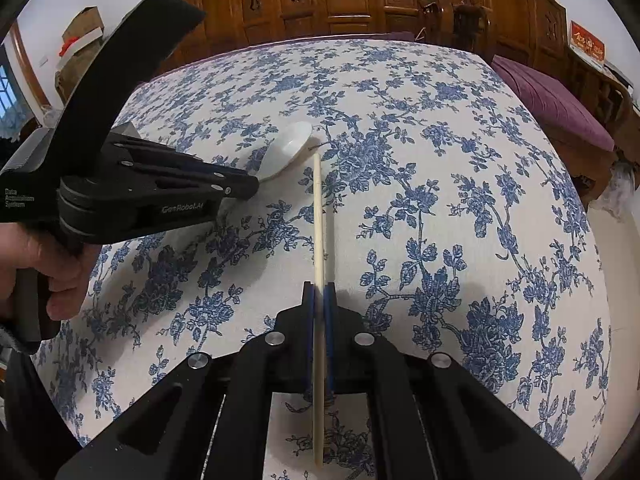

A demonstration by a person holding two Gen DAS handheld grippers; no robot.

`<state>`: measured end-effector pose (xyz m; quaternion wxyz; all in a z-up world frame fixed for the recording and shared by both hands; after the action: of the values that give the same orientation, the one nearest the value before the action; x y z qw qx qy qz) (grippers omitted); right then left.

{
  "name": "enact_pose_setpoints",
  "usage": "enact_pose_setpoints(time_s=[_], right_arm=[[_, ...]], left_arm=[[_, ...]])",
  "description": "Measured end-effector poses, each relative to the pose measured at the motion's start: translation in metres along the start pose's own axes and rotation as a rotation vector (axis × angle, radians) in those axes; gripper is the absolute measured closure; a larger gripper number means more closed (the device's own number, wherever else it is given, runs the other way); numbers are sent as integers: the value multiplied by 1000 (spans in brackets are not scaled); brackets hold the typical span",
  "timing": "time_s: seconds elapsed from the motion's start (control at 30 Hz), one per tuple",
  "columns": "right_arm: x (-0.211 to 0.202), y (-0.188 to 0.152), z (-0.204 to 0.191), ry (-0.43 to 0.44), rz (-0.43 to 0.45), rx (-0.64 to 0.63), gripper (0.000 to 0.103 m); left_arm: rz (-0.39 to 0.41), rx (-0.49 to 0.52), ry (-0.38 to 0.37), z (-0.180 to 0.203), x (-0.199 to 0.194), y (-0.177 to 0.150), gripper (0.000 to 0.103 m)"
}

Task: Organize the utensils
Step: 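Grasp the white plastic spoon with the left gripper while the right gripper holds the chopstick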

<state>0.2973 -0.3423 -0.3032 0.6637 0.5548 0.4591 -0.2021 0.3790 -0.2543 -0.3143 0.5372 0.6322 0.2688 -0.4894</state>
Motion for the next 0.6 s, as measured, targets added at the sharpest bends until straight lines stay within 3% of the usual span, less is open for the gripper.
enact_pose_setpoints(time_s=[0.2, 0.6], right_arm=[[1, 0, -4, 13, -2, -3, 97], [-29, 19, -16, -5, 41, -10, 97]], left_arm=[[6, 28, 41, -5, -6, -7, 97], [100, 6, 34, -17, -58, -4, 97]])
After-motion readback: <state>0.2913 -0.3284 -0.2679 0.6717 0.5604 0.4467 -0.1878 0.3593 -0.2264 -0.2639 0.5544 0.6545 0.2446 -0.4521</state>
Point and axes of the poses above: each gripper's, at about its wrist camera, not at the fingertips, and x roughly the way its jaws point, z to its right, y to its top, the point moved 4 cm from there along x, roughly the way its jaws point, and after that the axes turned 10 degrees about -x, right-handed, at the moved point
